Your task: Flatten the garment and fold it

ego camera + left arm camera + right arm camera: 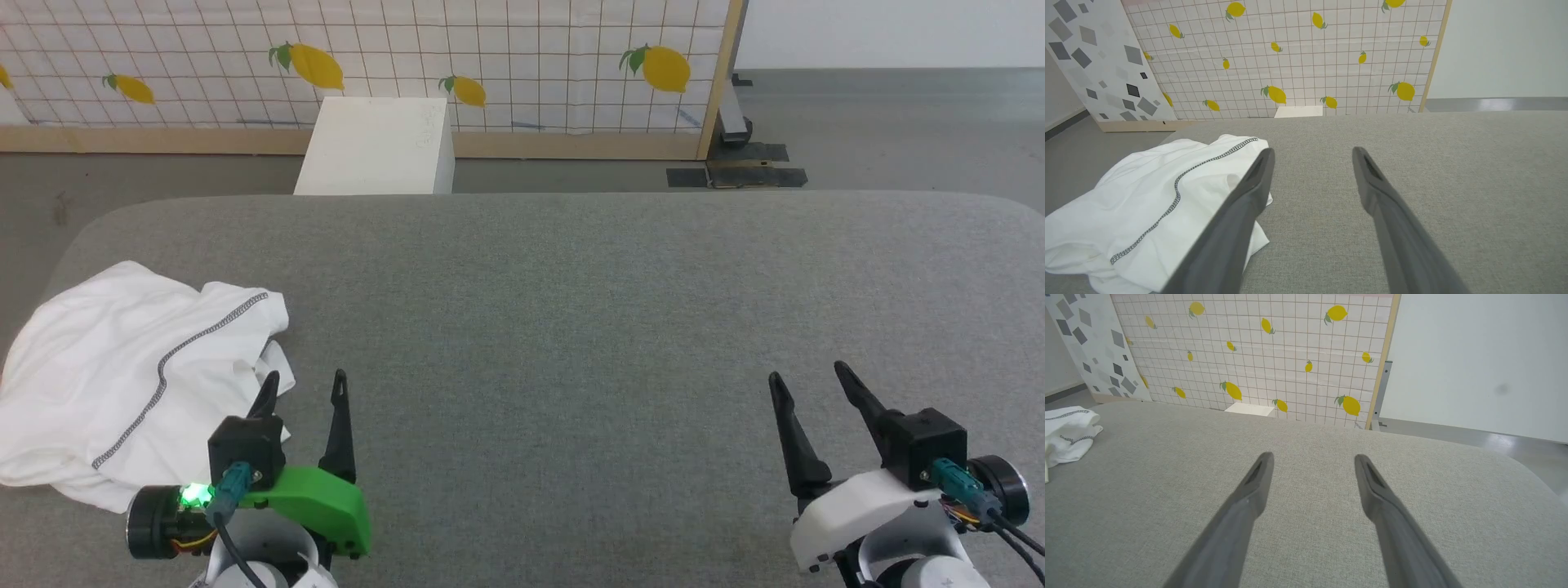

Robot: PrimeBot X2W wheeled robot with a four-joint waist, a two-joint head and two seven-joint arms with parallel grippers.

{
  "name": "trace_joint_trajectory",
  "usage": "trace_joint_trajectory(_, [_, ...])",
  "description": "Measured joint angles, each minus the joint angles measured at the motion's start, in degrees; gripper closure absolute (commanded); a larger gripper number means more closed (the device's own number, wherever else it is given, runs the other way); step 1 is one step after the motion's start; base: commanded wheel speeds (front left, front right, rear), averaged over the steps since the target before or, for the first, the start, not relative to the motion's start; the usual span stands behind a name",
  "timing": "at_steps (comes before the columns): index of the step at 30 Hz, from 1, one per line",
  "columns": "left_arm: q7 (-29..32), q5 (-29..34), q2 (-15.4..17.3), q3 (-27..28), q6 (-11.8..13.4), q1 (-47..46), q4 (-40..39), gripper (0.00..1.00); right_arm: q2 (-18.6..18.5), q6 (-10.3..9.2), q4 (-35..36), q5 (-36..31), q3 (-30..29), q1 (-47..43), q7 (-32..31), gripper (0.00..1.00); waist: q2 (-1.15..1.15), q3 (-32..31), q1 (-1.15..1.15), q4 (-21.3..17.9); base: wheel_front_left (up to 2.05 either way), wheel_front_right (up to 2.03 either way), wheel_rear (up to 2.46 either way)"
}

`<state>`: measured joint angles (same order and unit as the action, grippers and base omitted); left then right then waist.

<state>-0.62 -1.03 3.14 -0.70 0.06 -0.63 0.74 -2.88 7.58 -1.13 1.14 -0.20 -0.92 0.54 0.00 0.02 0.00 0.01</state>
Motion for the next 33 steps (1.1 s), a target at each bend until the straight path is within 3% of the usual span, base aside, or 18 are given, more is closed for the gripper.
trace_joint_trajectory(13, [-1.5,-0.5,0.0,-0.2,0.5,0.0,0.9,0.0,0.0,0.0,-1.5,2.0,-0.1,0.0,1.5,0.0,0.0,0.1,0.0,1.3,0.0,0.0,0.0])
trace_joint_trajectory(33, [-3.9,-1.4,0.0,-0.2,1.4,0.0,2.2,0.0,0.0,0.0,-4.0,4.7,0.1,0.0,3.6,0.0,0.0,0.4,0.0,7.0,0.0,0.0,0.0])
